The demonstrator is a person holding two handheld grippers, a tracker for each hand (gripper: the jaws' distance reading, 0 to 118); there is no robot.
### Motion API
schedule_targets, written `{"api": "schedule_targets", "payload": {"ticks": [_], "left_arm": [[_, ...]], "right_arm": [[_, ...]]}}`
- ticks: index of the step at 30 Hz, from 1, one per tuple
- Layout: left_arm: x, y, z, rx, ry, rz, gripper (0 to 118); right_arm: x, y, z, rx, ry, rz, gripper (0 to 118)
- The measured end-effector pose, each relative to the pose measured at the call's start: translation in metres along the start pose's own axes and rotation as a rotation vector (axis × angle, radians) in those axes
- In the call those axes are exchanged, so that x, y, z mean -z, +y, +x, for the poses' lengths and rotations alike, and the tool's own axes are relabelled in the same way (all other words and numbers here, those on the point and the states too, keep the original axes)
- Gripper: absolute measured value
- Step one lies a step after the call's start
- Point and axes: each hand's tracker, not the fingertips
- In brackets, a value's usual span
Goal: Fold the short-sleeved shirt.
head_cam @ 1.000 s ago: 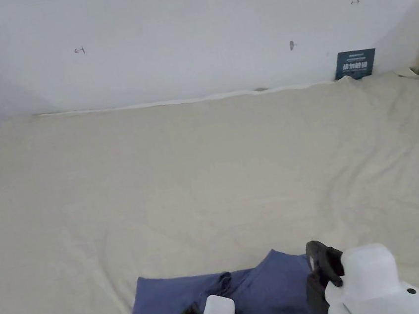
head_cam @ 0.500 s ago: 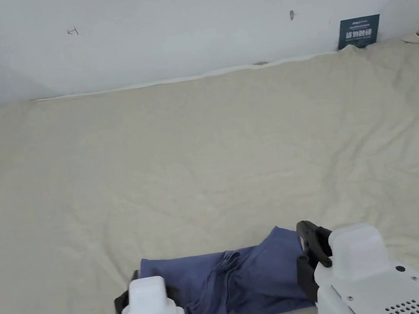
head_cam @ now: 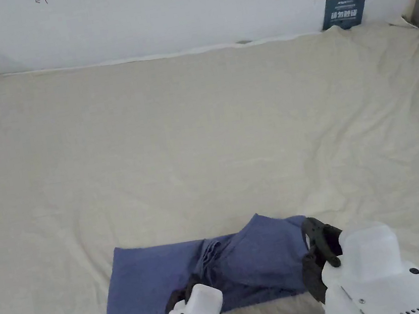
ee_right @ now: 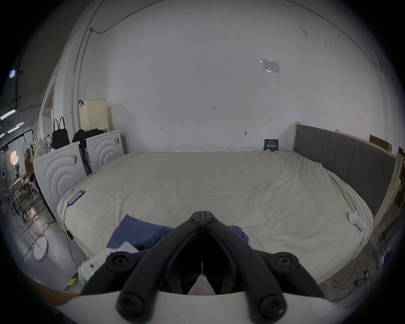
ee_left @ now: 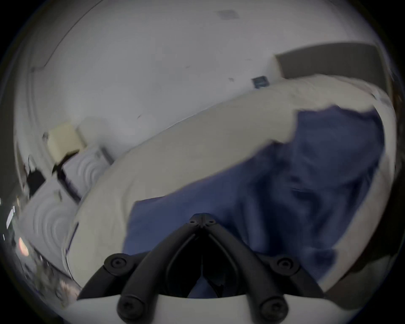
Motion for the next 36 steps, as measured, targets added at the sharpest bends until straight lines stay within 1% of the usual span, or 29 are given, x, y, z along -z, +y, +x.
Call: {"api": "schedule_targets", "payload": {"ticks": [1,2,4,6,7,8,10,12,13,15,17,18,19,20,21,22,23,24,25,26,27,28,29,31,32,33,34,35,36], "left_arm": [[-0.004,0.007,0.013,0.021,-0.026,0.015,0],[-0.006,0.014,0.026,0.008,-0.066,0.014,0],[-0.005,0.03,0.035,-0.052,-0.242,-0.006,0],[-0.018,0.041,0.038,-0.061,-0.3,0.055,0],[-0.024,0.048,0.029,-0.075,-0.285,0.087,0],[-0.035,0.055,0.016,-0.119,-0.262,0.107,0],[-0.061,0.065,-0.019,-0.25,-0.208,0.159,0],[-0.09,0.076,-0.059,-0.301,-0.069,0.221,0],[-0.105,0.081,-0.08,-0.322,0.026,0.242,0],[-0.133,0.091,-0.122,-0.391,0.128,0.296,0],[-0.16,0.099,-0.16,-0.463,0.221,0.345,0],[-0.169,0.106,-0.171,-0.477,0.278,0.321,0],[-0.176,0.112,-0.182,-0.51,0.349,0.288,0],[-0.185,0.115,-0.191,-0.537,0.371,0.269,0],[-0.194,0.114,-0.197,-0.546,0.333,0.301,0],[-0.201,0.107,-0.199,-0.548,0.316,0.362,0],[-0.201,0.1,-0.195,-0.533,0.321,0.401,0],[-0.197,0.096,-0.191,-0.492,0.373,0.368,0],[-0.194,0.097,-0.186,-0.461,0.444,0.239,0],[-0.195,0.094,-0.187,-0.51,0.431,0.193,0],[-0.198,0.085,-0.186,-0.604,0.349,0.268,0],[-0.199,0.08,-0.187,-0.66,0.288,0.319,0],[-0.195,0.082,-0.185,-0.632,0.31,0.292,0],[-0.186,0.081,-0.185,-0.518,0.367,0.248,2],[-0.18,0.078,-0.187,-0.521,0.36,0.254,13],[-0.172,0.073,-0.189,-0.535,0.348,0.256,44],[-0.159,0.07,-0.193,-0.532,0.313,0.219,81],[-0.143,0.065,-0.197,-0.531,0.274,0.116,104],[-0.126,0.059,-0.201,-0.529,0.247,0.011,112]], "right_arm": [[0.002,0.0,0.001,0.005,-0.003,-0.002,0],[0.005,0.001,0.002,0.015,-0.001,-0.008,0],[0.01,0.0,0.003,0.028,0.013,-0.037,0],[0.008,-0.001,0.003,0.013,0.002,-0.041,0],[0.007,-0.001,0.003,0.009,0.0,-0.039,0],[0.005,0.0,0.002,0.01,0.0,-0.032,0],[0.002,0.003,-0.001,0.018,-0.002,-0.003,0],[0.001,0.008,-0.008,0.014,-0.002,0.043,0],[0.001,0.012,-0.013,0.01,-0.003,0.071,0],[-0.001,0.022,-0.023,-0.012,0.005,0.129,0],[-0.007,0.035,-0.034,-0.051,0.005,0.177,0],[-0.012,0.042,-0.037,-0.053,0.009,0.188,0],[-0.019,0.052,-0.038,-0.033,0.029,0.192,1],[-0.029,0.06,-0.038,0.008,0.056,0.215,1],[-0.039,0.063,-0.037,0.025,0.064,0.272,0],[-0.047,0.063,-0.036,0.021,0.064,0.324,0],[-0.051,0.06,-0.037,-0.002,0.045,0.365,0],[-0.049,0.055,-0.039,-0.036,-0.002,0.378,0],[-0.045,0.053,-0.041,-0.054,-0.047,0.318,0],[-0.04,0.051,-0.043,-0.074,-0.082,0.258,0],[-0.038,0.048,-0.044,-0.089,-0.093,0.25,0],[-0.039,0.045,-0.045,-0.088,-0.076,0.264,0],[-0.038,0.043,-0.046,-0.098,-0.052,0.27,0],[-0.041,0.043,-0.049,-0.117,-0.05,0.273,0],[-0.042,0.043,-0.05,-0.117,-0.058,0.273,0],[-0.043,0.042,-0.047,-0.113,-0.055,0.271,0],[-0.043,0.04,-0.046,-0.109,-0.047,0.269,0],[-0.043,0.039,-0.046,-0.108,-0.049,0.26,0],[-0.043,0.038,-0.046,-0.112,-0.058,0.249,0]]}}
